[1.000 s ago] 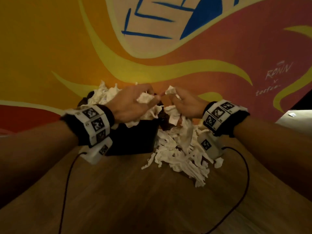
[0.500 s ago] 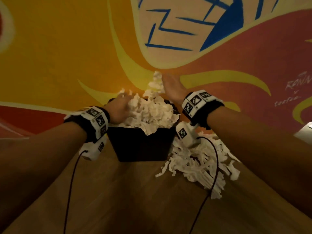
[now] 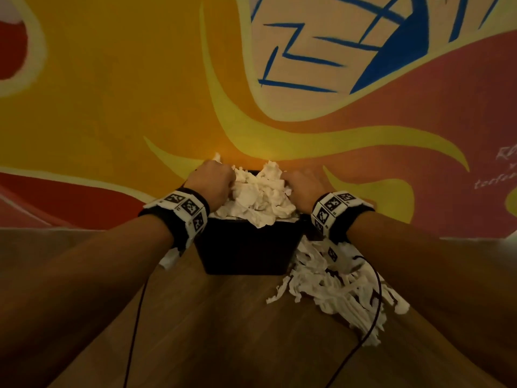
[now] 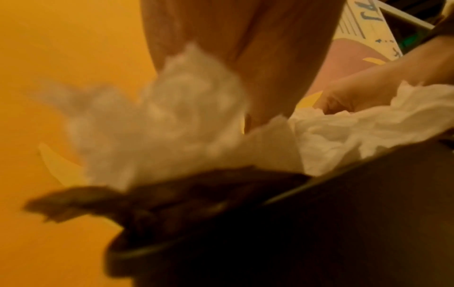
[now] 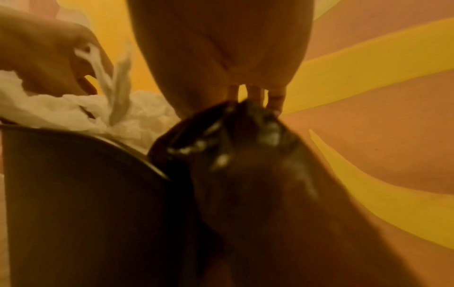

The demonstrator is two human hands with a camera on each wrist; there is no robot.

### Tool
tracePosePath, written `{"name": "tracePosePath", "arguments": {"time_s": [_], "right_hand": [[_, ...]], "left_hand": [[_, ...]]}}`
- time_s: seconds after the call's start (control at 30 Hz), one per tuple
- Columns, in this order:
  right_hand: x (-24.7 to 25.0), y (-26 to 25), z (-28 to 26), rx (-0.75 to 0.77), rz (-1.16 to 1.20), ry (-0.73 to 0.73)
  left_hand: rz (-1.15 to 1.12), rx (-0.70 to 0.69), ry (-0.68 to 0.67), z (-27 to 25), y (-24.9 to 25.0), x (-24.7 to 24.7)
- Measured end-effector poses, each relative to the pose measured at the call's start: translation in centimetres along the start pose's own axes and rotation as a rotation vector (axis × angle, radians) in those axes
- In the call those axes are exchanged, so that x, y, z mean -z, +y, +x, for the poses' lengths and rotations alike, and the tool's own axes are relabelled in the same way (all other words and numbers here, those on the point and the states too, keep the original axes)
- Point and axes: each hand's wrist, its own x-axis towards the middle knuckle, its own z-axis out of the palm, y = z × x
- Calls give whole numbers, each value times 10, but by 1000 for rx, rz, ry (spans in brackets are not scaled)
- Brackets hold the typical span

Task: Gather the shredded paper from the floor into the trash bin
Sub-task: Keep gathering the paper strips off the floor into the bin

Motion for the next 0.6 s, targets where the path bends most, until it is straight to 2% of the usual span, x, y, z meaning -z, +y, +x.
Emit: {"name": "tracePosePath", "arguments": {"time_s": [0.07,0.2,0.3,0.37,0.43,0.53,0.6], "right_hand": [[2,1,-2,13,57,-43],[2,-1,-6,-21,417,-158],[-2,-8,-10,-16,303,-202],[-5,-12,-8,-1,140,-184],[-8,-13,-4,-15,83,-167],[-14,-14,-2,-66,168,-75],[-21,-15,-1,-90,220,29]], "left_hand": [[-42,9,-57,1,6,0],[-144,-15,-137,1,11,-3],[-259,-10,-220,-4,11,-1],[-267,-30,-312,-5,12,2],[-318,-32,-377,-8,13,7],[-383,-18,-404,-13,8,11],[-309,-41,-439,-14,5,10]]}}
